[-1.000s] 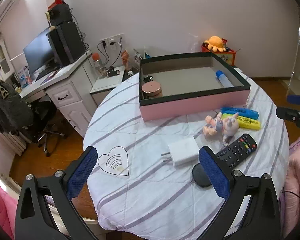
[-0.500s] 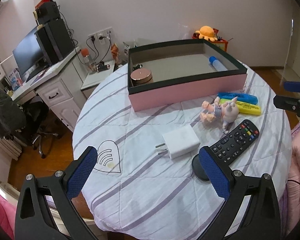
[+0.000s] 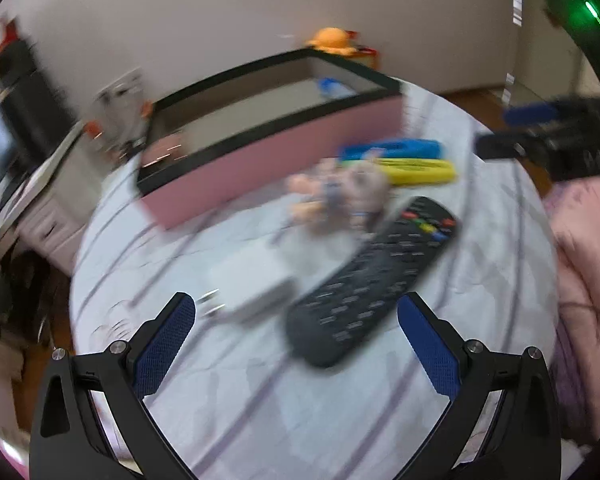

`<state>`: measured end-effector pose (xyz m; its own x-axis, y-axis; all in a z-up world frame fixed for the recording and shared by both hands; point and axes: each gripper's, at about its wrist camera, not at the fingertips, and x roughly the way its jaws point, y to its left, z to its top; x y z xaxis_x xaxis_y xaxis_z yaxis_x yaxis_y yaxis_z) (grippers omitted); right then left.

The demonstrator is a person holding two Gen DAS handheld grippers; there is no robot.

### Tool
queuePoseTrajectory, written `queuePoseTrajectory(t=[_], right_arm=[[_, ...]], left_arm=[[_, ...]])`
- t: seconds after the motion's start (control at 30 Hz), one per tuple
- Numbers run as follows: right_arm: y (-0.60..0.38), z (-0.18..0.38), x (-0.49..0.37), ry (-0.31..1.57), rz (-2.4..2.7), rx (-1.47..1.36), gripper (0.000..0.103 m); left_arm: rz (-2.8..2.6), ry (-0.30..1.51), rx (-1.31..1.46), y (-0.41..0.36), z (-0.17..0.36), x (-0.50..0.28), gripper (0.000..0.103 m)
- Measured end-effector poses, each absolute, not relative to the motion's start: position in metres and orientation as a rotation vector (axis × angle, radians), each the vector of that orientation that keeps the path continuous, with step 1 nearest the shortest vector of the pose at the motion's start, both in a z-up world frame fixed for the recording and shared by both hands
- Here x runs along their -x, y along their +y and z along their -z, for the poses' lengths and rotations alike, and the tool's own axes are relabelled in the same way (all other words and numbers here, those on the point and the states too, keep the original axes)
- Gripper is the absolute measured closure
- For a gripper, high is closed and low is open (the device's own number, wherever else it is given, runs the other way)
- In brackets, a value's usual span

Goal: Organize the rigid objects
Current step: 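Move the left gripper onto the black TV remote and close on it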

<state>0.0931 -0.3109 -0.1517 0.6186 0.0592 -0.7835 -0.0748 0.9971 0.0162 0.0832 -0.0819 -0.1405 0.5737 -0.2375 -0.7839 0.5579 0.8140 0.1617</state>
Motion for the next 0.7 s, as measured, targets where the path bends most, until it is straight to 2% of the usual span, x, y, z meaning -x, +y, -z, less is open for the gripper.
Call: queuePoseTrajectory(t=[0.2,0.5,0.53,0.57,0.6,0.7], right_arm=[[-0.331,0.153,-0.087,0.903,-0.054,-0.007,0.018],[-0.342,0.161,-0.09,0.909,-0.065,-0.039,0.018],[-0.342,0.161,-0.091,0.91,-0.067,-0.041,0.018],[-0.342,0.162,-0.093,0.911,-0.068,-0.042,0.018],[-0.342,0.163,-0.094,0.913,-0.071,-0.042,0.018],[-0.342,0.164,-0.095,0.913,-0.076,-0.047,0.018]], left_arm=[[0.59,0.87,-0.475,-0.115,0.152,-0.084,0.001],[0.627,0.93,-0.418,-0.122,0.159,-0.104,0.001],[0.644,0.935,-0.404,-0.123,0.158,-0.104,0.005],[0.676,0.962,-0.384,-0.125,0.159,-0.105,0.021],[0.688,0.98,-0.379,-0.127,0.161,-0.107,0.026],[0.664,0.996,-0.409,-0.133,0.167,-0.109,0.028]])
